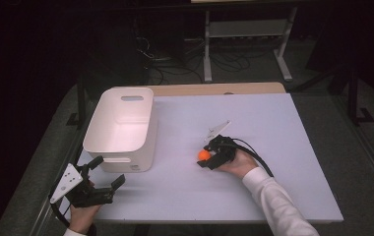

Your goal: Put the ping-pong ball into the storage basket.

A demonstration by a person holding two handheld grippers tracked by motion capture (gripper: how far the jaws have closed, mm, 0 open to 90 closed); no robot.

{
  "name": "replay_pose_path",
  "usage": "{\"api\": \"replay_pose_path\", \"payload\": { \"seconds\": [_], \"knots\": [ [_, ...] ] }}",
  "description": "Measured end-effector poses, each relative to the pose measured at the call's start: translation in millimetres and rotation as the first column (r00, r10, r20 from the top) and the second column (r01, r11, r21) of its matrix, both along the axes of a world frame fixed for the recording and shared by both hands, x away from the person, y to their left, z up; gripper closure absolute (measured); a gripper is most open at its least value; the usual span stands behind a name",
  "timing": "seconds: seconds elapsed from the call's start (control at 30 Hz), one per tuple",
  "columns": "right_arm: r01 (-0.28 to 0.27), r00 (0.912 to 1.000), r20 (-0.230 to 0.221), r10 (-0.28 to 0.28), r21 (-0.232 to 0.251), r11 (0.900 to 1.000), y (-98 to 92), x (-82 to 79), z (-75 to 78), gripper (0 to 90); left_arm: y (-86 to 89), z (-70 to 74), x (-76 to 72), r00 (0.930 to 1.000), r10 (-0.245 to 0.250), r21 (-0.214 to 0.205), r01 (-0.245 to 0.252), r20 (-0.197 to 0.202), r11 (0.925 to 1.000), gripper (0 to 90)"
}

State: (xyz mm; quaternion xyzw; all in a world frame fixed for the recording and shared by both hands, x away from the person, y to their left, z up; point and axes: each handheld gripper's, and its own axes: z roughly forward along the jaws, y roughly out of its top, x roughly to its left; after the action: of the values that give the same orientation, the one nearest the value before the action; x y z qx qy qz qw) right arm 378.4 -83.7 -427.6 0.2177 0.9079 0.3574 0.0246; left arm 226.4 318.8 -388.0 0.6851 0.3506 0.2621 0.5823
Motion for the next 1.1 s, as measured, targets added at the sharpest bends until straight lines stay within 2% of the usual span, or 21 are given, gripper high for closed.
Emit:
{"api": "replay_pose_path", "payload": {
  "seconds": [0.13,0.23,0.37,0.47,0.53,1.1],
  "knots": [
    [0.004,1.0,-0.008,-0.004,-0.004,1.0,-0.1,0.8,-1.4,34.4,-0.8,-0.1,0.0,1.0,-0.002,-0.008,0.002,0.001,1.0,0.0],
    [0.004,1.0,0.0,-0.004,-0.015,0.9999,0.4,1.4,-2.9,36.9,-0.1,0.0,0.0,1.0,-0.002,0.001,0.002,0.0,1.0,0.0],
    [0.009,0.9998,0.016,-0.009,-0.022,0.9997,1.9,0.7,-3.6,41.9,-1.0,-0.2,-0.1,1.0,-0.004,-0.009,0.004,-0.003,0.9999,0.0],
    [0.012,0.9999,-0.005,-0.012,-0.013,0.9998,2.8,0.0,-4.6,46.1,-1.0,-0.2,-0.2,1.0,-0.005,-0.01,0.005,-0.003,0.9999,0.0],
    [0.003,1.0,0.008,-0.003,-0.025,0.9997,2.3,1.4,-6.0,48.6,-0.9,-0.2,-0.2,1.0,-0.005,-0.009,0.005,-0.004,0.9999,0.0],
    [0.0,1.0,0.01,0.0,-0.021,0.9998,1.4,-0.1,-1.7,49.4,-1.2,-0.1,-0.3,0.9999,-0.008,-0.012,0.008,-0.006,0.9999,0.0]
  ]
}}
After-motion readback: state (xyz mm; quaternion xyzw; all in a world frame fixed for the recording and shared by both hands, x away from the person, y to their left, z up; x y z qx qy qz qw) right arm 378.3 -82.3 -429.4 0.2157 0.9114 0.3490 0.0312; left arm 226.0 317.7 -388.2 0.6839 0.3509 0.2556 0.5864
